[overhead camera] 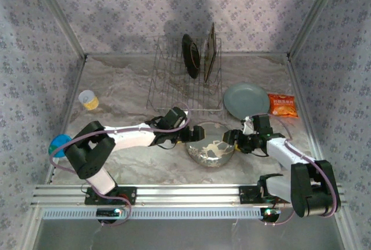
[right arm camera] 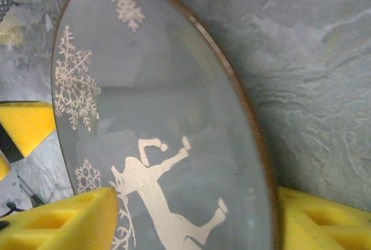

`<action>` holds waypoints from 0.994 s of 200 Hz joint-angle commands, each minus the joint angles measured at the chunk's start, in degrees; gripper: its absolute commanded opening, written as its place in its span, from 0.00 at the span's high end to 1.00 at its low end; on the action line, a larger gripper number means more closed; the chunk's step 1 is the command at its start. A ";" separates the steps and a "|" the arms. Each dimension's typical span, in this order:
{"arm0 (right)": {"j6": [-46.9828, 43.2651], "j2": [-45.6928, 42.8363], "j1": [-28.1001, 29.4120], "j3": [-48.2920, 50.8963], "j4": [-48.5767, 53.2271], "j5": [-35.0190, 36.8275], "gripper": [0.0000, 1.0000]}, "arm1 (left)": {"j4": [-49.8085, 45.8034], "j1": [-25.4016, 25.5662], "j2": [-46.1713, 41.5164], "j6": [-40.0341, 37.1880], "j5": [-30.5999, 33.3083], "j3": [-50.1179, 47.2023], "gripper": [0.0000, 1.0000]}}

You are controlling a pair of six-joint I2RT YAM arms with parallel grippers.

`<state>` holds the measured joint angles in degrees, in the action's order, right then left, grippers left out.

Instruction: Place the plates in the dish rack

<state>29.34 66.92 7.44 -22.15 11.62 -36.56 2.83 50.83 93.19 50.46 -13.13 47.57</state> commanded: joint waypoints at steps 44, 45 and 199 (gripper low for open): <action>2.32 -0.12 0.29 1.29 -3.37 -0.44 0.51 | 1.99 0.96 1.28 0.96 -1.55 2.24 0.01; 2.31 -0.07 0.29 1.31 -3.41 -0.40 0.51 | 1.95 0.95 1.29 0.96 -1.55 2.25 0.01; 3.00 -8.07 -1.87 2.03 1.01 -0.11 1.00 | 1.52 1.47 1.09 1.15 -1.16 2.93 0.01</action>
<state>32.14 61.06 6.48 -19.90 10.68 -35.92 1.72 51.16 94.94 51.11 -11.31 48.18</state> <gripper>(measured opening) 0.057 0.991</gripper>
